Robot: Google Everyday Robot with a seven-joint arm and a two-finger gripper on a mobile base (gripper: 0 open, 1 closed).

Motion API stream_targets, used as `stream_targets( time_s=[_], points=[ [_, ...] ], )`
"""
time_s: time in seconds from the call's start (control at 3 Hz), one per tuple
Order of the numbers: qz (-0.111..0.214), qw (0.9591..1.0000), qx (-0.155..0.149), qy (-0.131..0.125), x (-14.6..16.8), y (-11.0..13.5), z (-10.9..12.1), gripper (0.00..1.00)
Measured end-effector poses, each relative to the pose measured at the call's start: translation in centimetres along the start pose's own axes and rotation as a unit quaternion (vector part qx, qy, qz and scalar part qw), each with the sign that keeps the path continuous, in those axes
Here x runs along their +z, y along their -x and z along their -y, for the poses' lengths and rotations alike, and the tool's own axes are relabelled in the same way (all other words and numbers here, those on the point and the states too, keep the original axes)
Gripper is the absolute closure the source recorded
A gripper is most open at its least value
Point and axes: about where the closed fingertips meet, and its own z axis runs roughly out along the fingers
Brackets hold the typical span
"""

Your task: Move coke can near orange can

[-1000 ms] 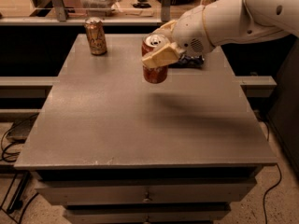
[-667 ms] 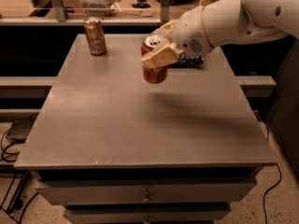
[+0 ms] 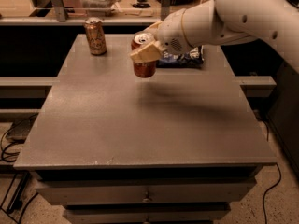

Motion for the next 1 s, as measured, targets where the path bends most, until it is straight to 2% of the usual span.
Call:
stream_targets(
  time_s=[0.33, 0.67, 1.0],
  points=[
    [0.012, 0.9998, 0.010, -0.008, 2.5, -0.2, 2.2, 1.00],
    [0.024, 0.9990, 0.026, -0.028, 4.7, -0.6, 6.1, 1.00],
    [0.024, 0.9990, 0.026, -0.028, 4.7, -0.6, 6.1, 1.00]
  ],
)
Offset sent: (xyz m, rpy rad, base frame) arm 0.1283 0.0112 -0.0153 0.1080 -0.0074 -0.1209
